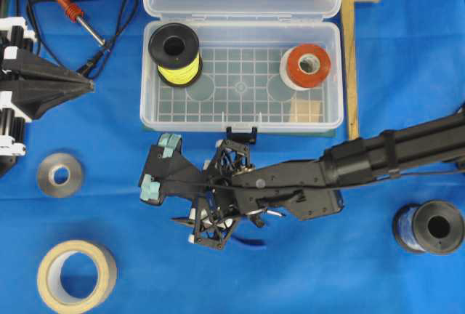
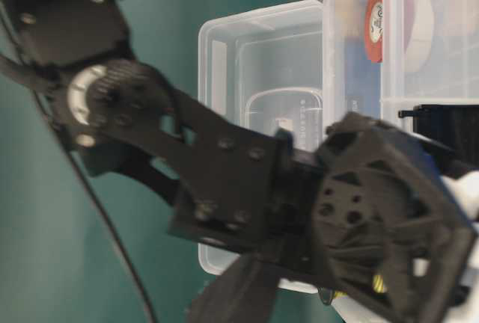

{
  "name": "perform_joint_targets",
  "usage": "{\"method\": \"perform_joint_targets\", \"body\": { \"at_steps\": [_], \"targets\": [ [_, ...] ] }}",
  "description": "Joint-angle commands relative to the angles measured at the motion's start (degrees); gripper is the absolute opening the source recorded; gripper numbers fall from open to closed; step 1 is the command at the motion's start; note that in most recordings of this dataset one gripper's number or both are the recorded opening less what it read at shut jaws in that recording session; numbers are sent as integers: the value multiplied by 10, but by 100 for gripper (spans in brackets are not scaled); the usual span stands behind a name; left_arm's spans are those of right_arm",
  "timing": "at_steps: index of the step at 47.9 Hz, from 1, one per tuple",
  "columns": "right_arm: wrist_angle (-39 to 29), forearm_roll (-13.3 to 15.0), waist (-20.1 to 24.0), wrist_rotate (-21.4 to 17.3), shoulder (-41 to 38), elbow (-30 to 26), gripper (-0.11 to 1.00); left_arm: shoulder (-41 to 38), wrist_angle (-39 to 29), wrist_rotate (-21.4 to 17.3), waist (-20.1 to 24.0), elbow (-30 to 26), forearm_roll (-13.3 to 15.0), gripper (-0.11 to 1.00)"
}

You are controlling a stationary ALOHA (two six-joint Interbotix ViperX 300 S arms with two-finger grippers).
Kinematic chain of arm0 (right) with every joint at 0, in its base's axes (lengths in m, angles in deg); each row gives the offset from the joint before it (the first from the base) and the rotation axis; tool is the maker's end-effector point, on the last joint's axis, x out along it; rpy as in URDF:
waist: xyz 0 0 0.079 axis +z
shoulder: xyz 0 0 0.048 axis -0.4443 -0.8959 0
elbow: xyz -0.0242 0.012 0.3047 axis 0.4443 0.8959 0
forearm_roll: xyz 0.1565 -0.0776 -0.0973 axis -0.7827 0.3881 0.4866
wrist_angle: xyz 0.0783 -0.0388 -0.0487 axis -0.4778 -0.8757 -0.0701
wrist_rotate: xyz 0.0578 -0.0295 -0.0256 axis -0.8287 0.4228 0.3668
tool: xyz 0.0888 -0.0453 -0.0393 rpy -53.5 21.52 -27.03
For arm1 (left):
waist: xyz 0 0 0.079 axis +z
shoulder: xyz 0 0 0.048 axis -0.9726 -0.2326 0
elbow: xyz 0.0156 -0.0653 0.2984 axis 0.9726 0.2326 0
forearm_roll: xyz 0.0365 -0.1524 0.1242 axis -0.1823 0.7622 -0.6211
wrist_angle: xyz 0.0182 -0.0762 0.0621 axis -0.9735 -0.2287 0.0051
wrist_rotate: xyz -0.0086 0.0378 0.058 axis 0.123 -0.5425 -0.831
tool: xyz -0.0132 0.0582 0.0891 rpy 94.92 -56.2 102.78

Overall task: Pick the screwdriver from the toolbox among several items.
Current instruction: 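Lift the screwdriver out and carry it toward the table front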

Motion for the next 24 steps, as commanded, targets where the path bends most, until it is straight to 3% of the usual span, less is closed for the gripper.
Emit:
{"method": "perform_joint_targets", "body": {
  "at_steps": [1,16,24],
  "targets": [
    [4,3,-3,4,4,-6,28,-4,3,0,0,-5,0,0],
    [18,-9,-9,11,-4,-4,30,0,3,0,0,-4,0,0],
    [-23,0,-6,13,47,-3,74,2,4,0,0,-4,1,0]
  ]
}}
